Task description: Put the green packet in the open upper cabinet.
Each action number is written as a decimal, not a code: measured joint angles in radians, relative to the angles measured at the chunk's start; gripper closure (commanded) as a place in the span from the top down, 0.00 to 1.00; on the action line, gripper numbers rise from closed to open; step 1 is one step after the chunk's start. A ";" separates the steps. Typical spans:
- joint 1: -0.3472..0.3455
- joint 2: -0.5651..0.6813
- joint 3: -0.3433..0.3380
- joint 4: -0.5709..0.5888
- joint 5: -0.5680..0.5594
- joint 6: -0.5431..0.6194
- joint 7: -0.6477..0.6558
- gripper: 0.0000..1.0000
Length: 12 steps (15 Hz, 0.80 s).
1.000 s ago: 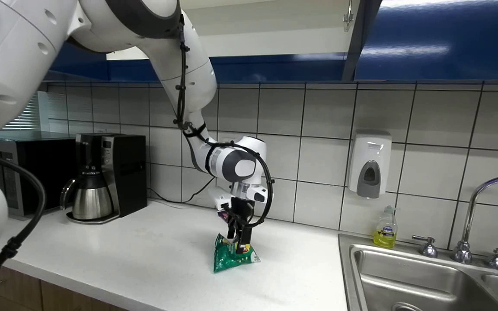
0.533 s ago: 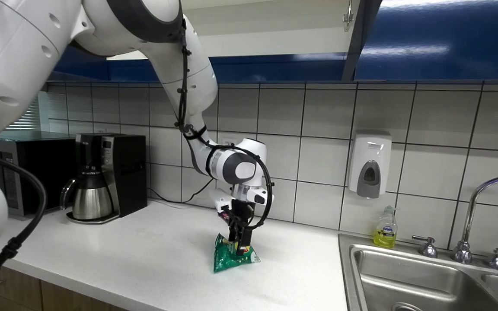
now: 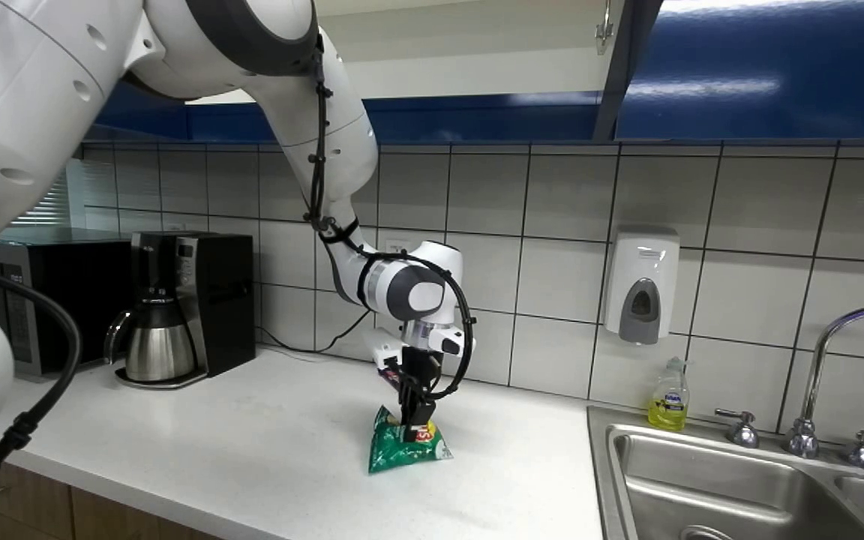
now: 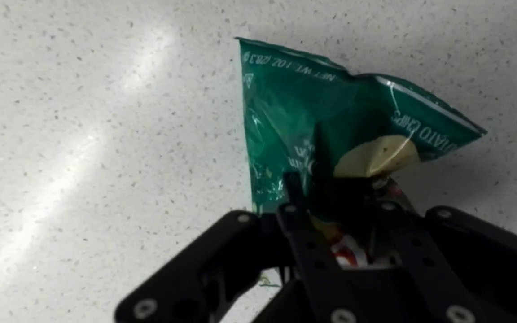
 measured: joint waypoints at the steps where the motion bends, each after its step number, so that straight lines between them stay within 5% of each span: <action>1: 0.000 0.000 0.000 0.001 0.000 0.000 0.000 0.00; 7: 0.008 -0.007 0.005 0.021 0.000 -0.002 -0.006 0.00; 12: 0.013 -0.017 0.043 0.026 -0.009 -0.024 -0.132 0.00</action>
